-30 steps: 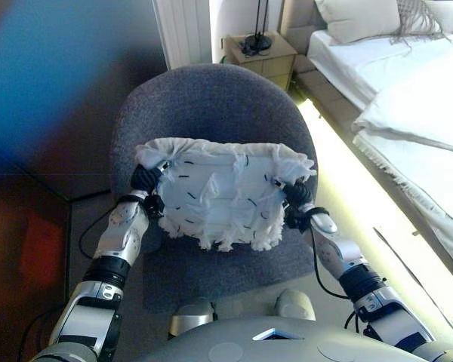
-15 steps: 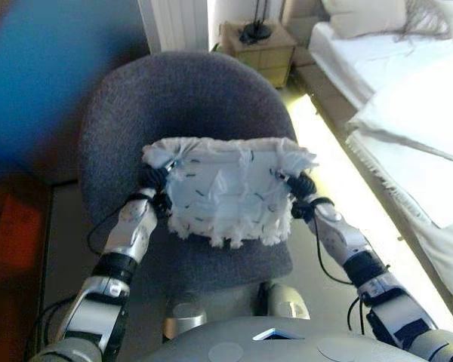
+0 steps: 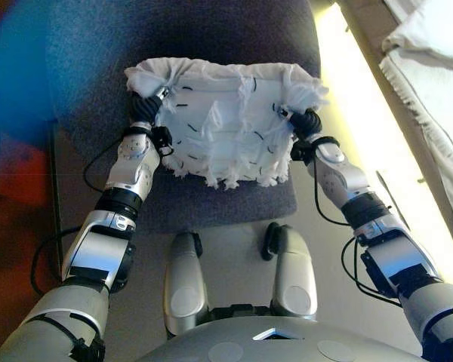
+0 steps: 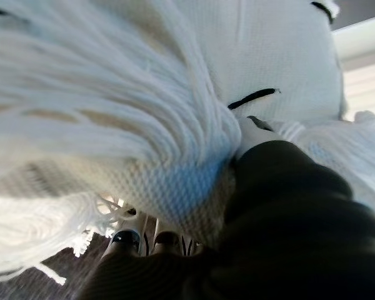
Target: Pick up the cushion and take it to the sofa
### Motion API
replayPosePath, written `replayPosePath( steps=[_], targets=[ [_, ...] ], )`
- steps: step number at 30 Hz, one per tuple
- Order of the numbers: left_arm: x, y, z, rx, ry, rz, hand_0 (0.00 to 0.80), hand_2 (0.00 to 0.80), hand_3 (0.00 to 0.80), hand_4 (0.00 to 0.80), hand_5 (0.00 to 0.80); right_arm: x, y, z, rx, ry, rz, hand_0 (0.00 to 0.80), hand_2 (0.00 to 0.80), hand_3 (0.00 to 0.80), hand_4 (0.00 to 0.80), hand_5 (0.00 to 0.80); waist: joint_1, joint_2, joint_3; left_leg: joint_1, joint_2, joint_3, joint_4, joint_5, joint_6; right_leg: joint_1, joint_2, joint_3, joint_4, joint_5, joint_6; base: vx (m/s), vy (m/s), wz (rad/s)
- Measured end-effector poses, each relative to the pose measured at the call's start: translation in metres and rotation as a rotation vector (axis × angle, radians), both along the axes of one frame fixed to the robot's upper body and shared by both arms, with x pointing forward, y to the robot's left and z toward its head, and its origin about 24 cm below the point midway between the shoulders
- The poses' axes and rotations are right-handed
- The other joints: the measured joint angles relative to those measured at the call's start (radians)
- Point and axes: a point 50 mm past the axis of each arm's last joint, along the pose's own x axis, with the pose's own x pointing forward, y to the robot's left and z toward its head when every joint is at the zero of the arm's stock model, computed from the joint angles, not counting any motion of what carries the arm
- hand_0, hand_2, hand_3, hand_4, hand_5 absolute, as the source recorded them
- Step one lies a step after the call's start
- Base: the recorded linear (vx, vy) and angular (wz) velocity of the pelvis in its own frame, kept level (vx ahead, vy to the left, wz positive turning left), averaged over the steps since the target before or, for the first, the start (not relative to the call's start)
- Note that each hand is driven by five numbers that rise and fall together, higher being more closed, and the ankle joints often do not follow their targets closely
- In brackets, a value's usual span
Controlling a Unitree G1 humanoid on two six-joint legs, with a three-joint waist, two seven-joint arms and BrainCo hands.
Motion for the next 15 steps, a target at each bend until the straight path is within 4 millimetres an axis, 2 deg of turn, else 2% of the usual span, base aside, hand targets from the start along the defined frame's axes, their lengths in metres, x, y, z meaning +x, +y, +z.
replayPosePath(
  steps=[3, 5, 9, 15],
  targets=[
    [0.001, 0.004, 0.005, 0.004, -0.011, 0.03, 0.8, 0.8, 0.8, 0.8, 0.8, 0.004, 0.002, 0.009, 0.0, -0.023, 0.009, 0.8, 0.8, 0.8, 0.8, 0.8, 0.0, 0.002, 0.003, -0.003, -0.004, -0.003, 0.01, -0.004, -0.007, -0.016, 0.001, -0.001, -0.01, 0.001, -0.002, 0.044, 0.004, -0.11],
    [0.004, 0.004, 0.013, 0.01, -0.029, 0.032, 0.8, 0.8, 0.8, 0.8, 0.8, 0.004, 0.003, 0.012, 0.003, -0.031, 0.014, 0.8, 0.8, 0.8, 0.8, 0.8, -0.003, 0.002, 0.007, -0.013, 0.0, -0.003, 0.007, -0.01, -0.002, -0.018, 0.001, -0.003, -0.013, 0.008, 0.006, 0.067, 0.003, -0.07],
    [0.006, 0.009, 0.018, 0.019, -0.033, 0.048, 0.8, 0.8, 0.8, 0.8, 0.8, 0.007, 0.009, 0.019, 0.01, -0.055, 0.026, 0.8, 0.8, 0.8, 0.8, 0.8, -0.022, -0.004, 0.011, -0.011, -0.01, -0.001, 0.009, -0.017, 0.0, -0.013, -0.01, -0.004, -0.008, 0.013, -0.015, 0.039, 0.0, 0.12],
    [0.01, 0.008, 0.038, 0.027, -0.09, 0.043, 0.8, 0.8, 0.8, 0.8, 0.8, 0.006, 0.013, 0.029, 0.012, -0.093, 0.033, 0.8, 0.8, 0.8, 0.8, 0.8, -0.028, -0.004, 0.015, -0.009, -0.01, 0.003, -0.003, -0.02, -0.001, -0.013, -0.011, -0.004, -0.007, 0.007, -0.012, 0.081, -0.012, 0.03]
  ],
)
